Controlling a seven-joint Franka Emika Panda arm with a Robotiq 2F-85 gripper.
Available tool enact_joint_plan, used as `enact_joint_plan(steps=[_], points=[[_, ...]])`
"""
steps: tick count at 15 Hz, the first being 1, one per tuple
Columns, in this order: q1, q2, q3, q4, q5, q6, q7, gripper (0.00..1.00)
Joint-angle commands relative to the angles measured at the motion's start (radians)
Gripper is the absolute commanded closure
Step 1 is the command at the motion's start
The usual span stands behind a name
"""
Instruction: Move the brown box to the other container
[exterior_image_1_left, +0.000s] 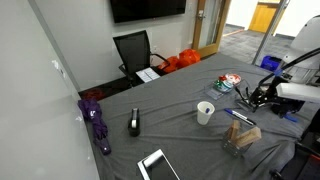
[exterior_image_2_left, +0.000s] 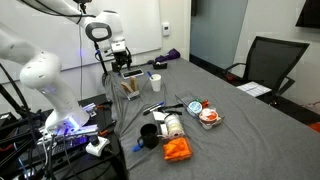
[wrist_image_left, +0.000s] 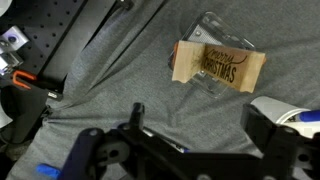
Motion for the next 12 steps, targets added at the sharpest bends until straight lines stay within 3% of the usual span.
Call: enact_joint_plan(steps=[1, 9, 12], points=[[0.024, 0.065, -0.037, 0.001, 0.015, 0.039, -0.025, 0.0], [0.023, 0.06, -0.038, 0.004, -0.007, 0.024, 0.003, 0.0], [0.03, 0.079, -0.036, 0.009, -0.008, 0.071, -0.016, 0.0]])
